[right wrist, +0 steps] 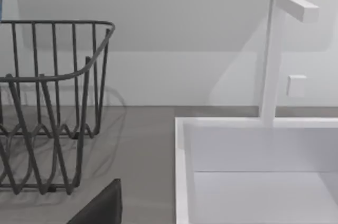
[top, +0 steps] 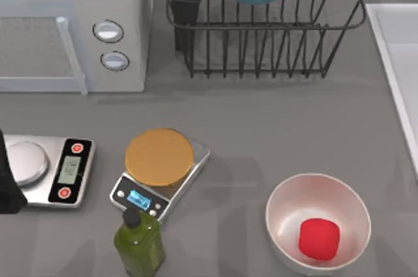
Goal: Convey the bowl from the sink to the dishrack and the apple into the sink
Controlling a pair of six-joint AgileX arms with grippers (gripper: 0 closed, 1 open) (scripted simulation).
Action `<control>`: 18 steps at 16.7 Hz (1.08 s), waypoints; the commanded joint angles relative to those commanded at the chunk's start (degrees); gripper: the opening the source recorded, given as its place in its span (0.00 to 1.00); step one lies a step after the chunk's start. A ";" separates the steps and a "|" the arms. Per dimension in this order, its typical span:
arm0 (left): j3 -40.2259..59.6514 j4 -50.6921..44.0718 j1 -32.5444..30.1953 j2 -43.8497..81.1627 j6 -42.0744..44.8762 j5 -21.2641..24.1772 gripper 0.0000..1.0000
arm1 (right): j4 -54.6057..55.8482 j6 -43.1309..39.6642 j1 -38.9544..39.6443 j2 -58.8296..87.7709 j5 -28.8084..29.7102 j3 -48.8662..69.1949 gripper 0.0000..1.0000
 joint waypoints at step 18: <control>0.00 0.00 0.00 0.00 0.00 0.00 1.00 | -22.28 13.81 13.68 33.93 -0.16 24.52 1.00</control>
